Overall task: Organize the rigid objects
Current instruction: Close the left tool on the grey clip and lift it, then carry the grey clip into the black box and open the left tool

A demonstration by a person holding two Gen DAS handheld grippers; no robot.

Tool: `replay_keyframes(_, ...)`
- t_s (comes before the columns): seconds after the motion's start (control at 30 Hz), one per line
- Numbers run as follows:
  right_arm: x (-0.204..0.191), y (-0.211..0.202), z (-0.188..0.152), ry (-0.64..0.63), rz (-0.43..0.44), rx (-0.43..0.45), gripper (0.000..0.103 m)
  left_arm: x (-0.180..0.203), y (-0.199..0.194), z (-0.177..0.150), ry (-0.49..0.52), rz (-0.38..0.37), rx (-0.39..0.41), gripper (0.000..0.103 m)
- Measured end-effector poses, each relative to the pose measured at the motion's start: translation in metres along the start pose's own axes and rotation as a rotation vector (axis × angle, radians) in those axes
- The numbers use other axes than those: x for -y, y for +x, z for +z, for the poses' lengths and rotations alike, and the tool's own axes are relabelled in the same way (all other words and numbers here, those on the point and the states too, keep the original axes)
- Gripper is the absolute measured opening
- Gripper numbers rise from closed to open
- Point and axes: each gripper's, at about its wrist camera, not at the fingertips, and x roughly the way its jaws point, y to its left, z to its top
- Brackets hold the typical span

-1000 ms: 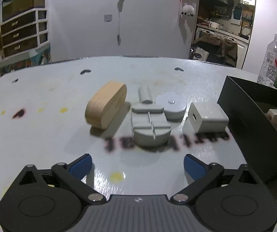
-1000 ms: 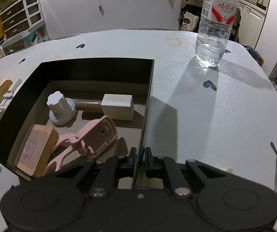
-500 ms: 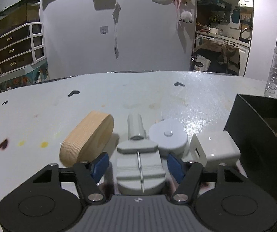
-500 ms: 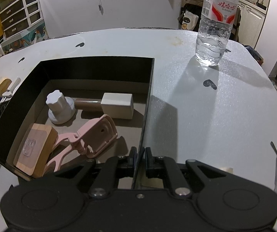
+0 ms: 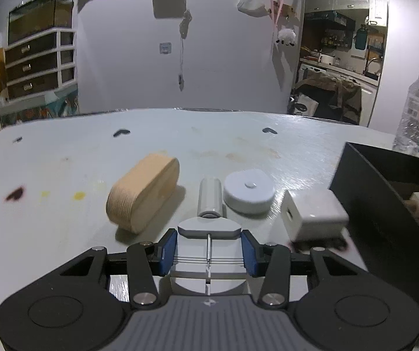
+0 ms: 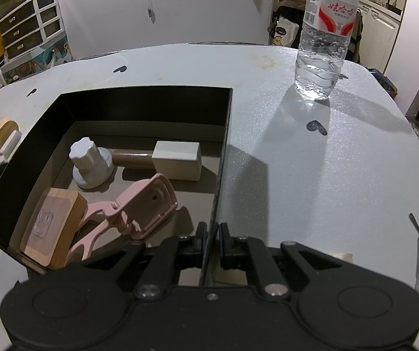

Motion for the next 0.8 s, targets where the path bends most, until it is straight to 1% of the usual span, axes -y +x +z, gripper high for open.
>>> replay_keyframes(0.1,0.0,0.0,0.0,0.003,0.001,0.001,0.008,-0.008,-0.008,0.0,-0.077,-0.059,-0.027,0.047)
replay_keyframes(0.2,0.0,0.0,0.0,0.005,0.003,0.003,0.008,-0.017,-0.013,0.001,-0.204,-0.148,-0.061,0.047)
replay_keyframes(0.27,0.0,0.0,0.0,0.003,0.002,0.002,0.008,-0.017,-0.018,0.004,-0.256,-0.192,-0.054,0.047)
replay_keyframes(0.33,0.0,0.0,0.0,0.0,0.001,0.002,0.008,-0.013,-0.026,0.009,-0.272,-0.226,-0.025,0.047)
replay_keyframes(0.47,-0.001,0.0,0.0,-0.009,0.0,0.0,0.008,0.007,-0.045,0.024,-0.249,-0.33,0.038,0.047)
replay_keyframes(0.57,0.0,0.0,0.0,-0.01,0.003,0.0,0.008,0.033,-0.054,0.035,-0.196,-0.433,0.051,0.047)
replay_keyframes(0.67,0.0,0.0,0.0,-0.009,0.007,0.0,0.009,0.061,-0.056,0.04,-0.131,-0.541,0.029,0.047)
replay_keyframes(0.8,0.001,0.0,-0.001,-0.01,0.007,0.001,0.009,0.1,-0.047,0.044,-0.053,-0.65,-0.031,0.047)
